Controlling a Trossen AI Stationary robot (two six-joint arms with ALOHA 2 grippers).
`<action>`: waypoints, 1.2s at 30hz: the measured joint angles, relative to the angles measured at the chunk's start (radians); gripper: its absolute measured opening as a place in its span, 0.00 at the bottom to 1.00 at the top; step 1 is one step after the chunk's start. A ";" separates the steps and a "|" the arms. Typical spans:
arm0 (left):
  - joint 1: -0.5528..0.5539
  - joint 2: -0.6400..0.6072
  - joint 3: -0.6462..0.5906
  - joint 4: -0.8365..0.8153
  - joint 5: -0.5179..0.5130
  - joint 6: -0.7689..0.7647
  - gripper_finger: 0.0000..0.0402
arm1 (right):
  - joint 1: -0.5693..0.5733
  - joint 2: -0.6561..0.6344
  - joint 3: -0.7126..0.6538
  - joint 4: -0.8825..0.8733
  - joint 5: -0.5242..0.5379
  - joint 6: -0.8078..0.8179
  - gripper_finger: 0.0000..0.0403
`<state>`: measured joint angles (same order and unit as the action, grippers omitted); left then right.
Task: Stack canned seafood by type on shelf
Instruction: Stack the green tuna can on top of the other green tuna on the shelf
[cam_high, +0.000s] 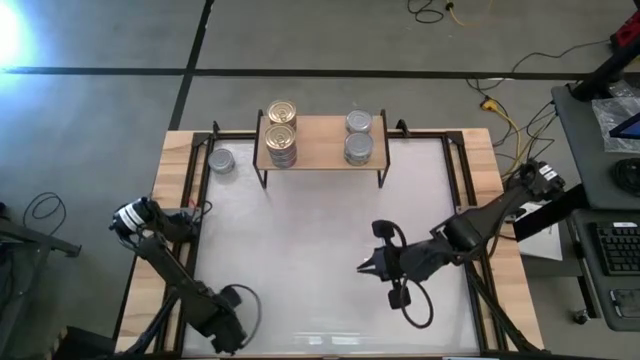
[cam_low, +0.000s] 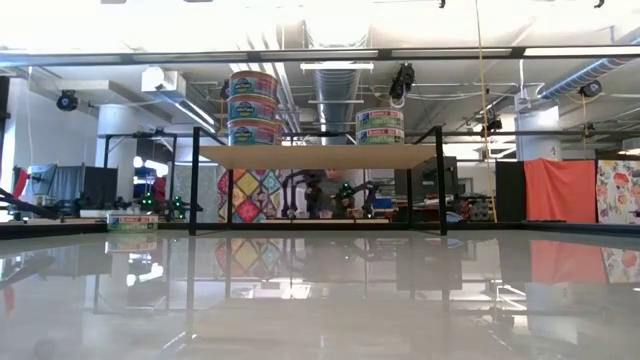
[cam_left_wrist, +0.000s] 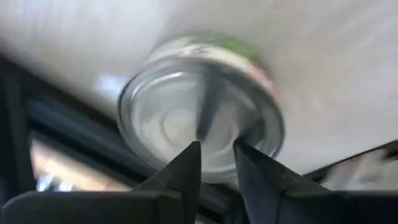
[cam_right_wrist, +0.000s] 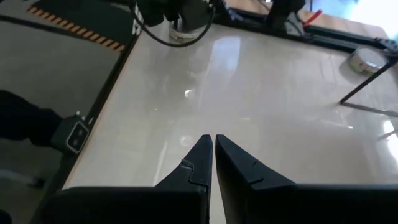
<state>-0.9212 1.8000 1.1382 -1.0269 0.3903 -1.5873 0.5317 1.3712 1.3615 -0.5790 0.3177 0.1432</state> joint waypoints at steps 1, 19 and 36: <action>0.015 0.003 0.018 0.004 -0.043 0.029 0.20 | 0.006 0.005 -0.001 -0.003 0.001 0.004 0.03; 0.422 0.172 0.526 0.013 -0.807 0.899 0.09 | 0.051 0.013 -0.038 -0.156 -0.001 0.196 0.03; 0.122 0.177 0.674 -0.345 -0.626 0.532 0.11 | 0.066 0.013 -0.157 -0.062 0.067 0.189 0.03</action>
<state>-0.7988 1.9766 1.8123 -1.3721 -0.2360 -1.0550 0.5976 1.3838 1.2042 -0.6411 0.3851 0.3320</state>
